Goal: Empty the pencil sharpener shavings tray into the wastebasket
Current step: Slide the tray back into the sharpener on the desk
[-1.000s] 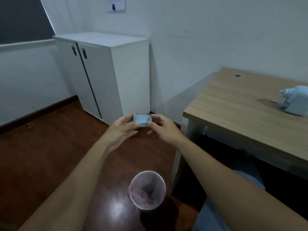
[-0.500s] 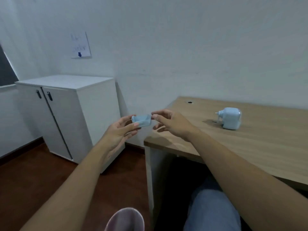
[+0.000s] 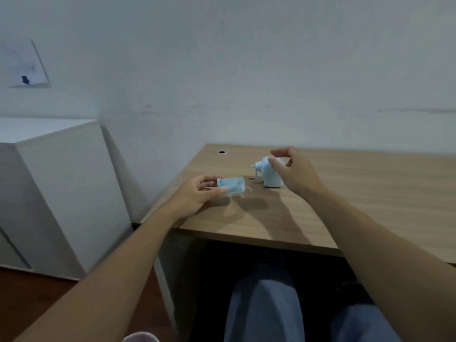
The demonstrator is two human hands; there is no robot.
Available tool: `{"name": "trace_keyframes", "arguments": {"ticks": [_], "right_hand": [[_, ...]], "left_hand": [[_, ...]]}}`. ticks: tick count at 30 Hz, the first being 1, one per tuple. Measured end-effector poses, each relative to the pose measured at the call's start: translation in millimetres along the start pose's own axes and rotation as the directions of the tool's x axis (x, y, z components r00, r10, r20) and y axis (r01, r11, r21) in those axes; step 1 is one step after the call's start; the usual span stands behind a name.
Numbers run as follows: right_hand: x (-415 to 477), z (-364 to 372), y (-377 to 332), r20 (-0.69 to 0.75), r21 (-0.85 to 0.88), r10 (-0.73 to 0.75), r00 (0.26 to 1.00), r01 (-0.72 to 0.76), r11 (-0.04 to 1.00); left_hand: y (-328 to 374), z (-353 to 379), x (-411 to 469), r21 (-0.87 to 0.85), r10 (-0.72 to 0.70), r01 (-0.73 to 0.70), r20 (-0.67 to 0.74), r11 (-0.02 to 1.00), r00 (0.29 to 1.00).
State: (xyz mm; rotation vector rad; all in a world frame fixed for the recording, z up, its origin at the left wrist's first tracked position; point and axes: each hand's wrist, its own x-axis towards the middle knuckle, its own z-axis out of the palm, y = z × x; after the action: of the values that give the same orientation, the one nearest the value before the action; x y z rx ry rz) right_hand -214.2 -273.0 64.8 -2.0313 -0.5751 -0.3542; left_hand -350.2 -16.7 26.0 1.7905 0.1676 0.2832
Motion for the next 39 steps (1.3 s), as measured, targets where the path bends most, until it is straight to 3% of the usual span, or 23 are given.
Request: {"name": "trace_keyframes", "arguments": {"ticks": [4,8,15,22,32,39], "right_hand": [[2.7,-7.1,48.1,-0.007,0.007,0.108,0.994,-0.108,0.994],[12.5,-7.6,81.3,0.191,0.057,0.183,0.964,-0.197,0.979],[60.7,-2.1,105.2,0.347,0.049,0.048,0.937,-0.069,0.996],[72.6,-1.4,118.5,0.384,0.132,0.011,0.923,-0.067,0.989],[72.2,7.7,123.0,0.39,0.192,0.028,0.92,-0.111,0.975],[71.4,14.2,124.9,0.351,0.162,0.037,0.936,-0.099,0.982]], "left_hand": [[2.9,25.6,28.6,0.112,0.027,-0.034,0.06,0.993,0.998],[-3.8,38.9,64.0,0.175,0.03,-0.052,0.126,0.983,0.992],[-21.1,41.1,116.3,0.198,0.04,-0.079,0.193,0.977,0.98],[-27.3,39.6,143.7,0.256,0.073,-0.12,0.184,0.959,0.98],[-24.4,61.9,147.1,0.195,0.012,-0.041,0.149,0.98,0.989],[-20.4,85.8,149.8,0.316,0.014,-0.076,0.195,0.946,0.981]]}}
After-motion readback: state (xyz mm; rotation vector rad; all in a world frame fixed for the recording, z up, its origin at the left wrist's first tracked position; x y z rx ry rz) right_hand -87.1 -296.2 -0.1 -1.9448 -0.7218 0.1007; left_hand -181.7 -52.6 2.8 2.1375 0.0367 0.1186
